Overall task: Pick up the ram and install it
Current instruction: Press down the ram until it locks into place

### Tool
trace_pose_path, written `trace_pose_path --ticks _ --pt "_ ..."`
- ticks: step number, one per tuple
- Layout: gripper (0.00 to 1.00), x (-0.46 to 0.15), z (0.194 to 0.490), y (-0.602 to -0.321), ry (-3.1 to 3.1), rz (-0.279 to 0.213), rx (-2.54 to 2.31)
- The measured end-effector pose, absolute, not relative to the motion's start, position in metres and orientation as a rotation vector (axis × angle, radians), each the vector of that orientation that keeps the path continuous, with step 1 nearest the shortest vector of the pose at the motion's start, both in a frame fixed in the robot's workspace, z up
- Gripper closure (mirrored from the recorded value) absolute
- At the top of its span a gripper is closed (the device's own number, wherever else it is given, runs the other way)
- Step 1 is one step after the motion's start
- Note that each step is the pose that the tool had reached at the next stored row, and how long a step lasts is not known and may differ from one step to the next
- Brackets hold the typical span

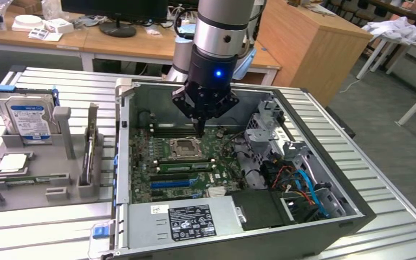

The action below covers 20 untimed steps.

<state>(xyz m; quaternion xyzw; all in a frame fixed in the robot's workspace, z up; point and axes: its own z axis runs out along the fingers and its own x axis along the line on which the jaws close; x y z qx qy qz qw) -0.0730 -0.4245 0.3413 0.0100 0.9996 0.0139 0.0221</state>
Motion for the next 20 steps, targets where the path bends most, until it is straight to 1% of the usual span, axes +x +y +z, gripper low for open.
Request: trace_pose_path --ticks 10,20 --pt "0.89 -0.0686 0.3414 -0.4243 3.113 0.043 0.032" --pt "0.89 -0.0686 0.3414 -0.4155 3.113 0.038 0.048"
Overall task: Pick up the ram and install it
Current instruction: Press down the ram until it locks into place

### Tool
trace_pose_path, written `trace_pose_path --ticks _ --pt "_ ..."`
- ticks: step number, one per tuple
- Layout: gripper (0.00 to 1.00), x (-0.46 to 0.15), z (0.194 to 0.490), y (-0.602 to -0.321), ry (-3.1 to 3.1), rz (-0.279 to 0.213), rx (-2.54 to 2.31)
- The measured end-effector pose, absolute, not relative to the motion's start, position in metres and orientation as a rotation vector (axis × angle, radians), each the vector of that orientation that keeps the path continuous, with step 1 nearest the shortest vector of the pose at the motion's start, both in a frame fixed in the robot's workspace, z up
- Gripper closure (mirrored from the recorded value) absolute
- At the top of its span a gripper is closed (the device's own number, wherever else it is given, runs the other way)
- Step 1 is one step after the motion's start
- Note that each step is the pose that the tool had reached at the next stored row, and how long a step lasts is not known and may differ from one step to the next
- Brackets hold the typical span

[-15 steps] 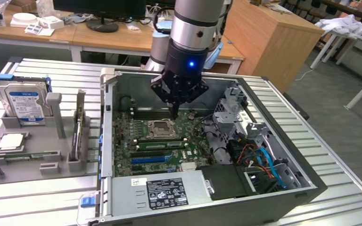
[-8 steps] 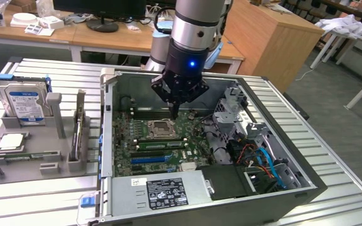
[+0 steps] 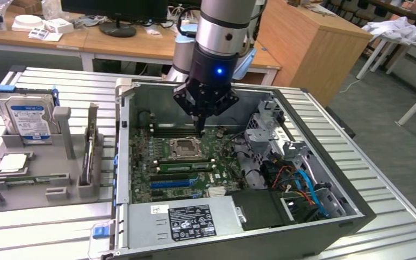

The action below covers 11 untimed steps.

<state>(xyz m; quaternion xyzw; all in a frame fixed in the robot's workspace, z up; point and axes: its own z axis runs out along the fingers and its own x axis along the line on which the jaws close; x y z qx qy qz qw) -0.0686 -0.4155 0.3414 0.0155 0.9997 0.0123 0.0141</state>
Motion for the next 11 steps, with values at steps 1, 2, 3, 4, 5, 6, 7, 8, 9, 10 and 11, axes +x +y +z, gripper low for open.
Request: trace_pose_path --ticks 1,2,3,4,5,6,7,8,9,10,11 --pt "0.89 -0.0686 0.3414 -0.4148 3.113 0.038 0.050" --pt "0.89 -0.0686 0.3414 -0.4141 3.113 0.038 0.052" --pt "0.89 -0.0686 0.3414 -0.4137 3.113 0.038 0.055" --pt "0.89 -0.0685 0.3414 -0.4135 3.113 0.038 0.058" --pt "0.89 -0.0685 0.3414 -0.4134 3.113 0.038 0.060" --pt "0.89 -0.0686 0.3414 -0.4134 3.113 0.038 0.061" --pt "0.89 -0.0686 0.3414 -0.4134 3.113 0.038 0.062" --pt "0.89 -0.0686 0.3414 -0.4134 3.112 0.038 0.062" --pt "0.89 -0.0686 0.3414 -0.4134 3.113 0.038 0.062" --pt "0.89 -0.0686 0.3414 -0.4134 3.113 0.038 0.062" --pt "0.89 -0.0686 0.3414 -0.4134 3.113 0.038 0.062"
